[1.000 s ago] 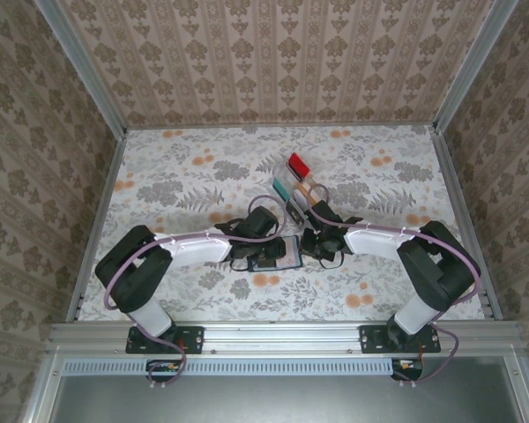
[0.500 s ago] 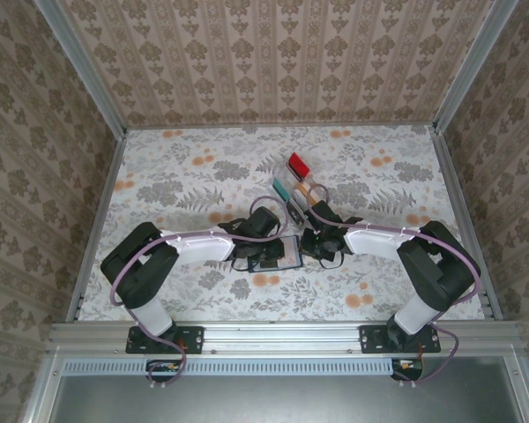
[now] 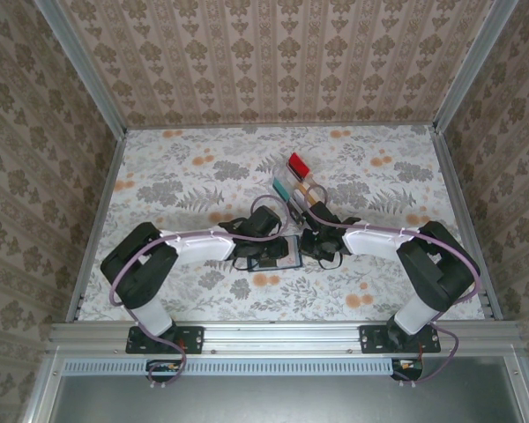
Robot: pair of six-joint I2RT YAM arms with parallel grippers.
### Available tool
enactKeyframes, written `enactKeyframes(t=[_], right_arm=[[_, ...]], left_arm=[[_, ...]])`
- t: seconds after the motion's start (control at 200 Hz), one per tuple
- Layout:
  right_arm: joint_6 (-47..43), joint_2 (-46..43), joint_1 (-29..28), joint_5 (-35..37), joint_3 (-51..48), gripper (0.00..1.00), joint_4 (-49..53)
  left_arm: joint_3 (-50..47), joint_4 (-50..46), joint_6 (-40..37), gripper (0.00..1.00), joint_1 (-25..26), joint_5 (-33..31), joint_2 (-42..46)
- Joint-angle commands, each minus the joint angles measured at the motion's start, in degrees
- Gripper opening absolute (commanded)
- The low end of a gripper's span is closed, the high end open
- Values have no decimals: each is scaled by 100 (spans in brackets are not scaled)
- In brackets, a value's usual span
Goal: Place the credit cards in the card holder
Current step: Insert the credit card into the card slot, then pick up the credit card from the storage box.
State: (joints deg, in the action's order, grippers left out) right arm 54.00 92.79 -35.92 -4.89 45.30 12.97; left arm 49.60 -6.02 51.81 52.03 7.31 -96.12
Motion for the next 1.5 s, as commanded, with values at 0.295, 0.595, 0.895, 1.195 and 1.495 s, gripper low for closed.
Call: enactKeyframes(t=[0.295, 0.595, 0.895, 1.195, 1.495], right_arm=[[-65, 167, -55, 197, -76, 13, 779], [-134, -128, -55, 61, 173, 18, 914], [-597, -974, 35, 420, 652, 30, 1695], [-2205, -1046, 764, 1133, 2121, 36, 2967], [-3423, 147, 1200, 600, 3603, 38, 3237]], left_arm=[[-258, -678, 114, 43, -71, -585, 428], [5, -455, -353, 48, -96, -303, 687], [1, -572, -415, 52, -255, -603, 1280], [-278, -401, -402, 58, -727, -488, 1604], [-560, -274, -365, 62, -1087, -414, 1930]])
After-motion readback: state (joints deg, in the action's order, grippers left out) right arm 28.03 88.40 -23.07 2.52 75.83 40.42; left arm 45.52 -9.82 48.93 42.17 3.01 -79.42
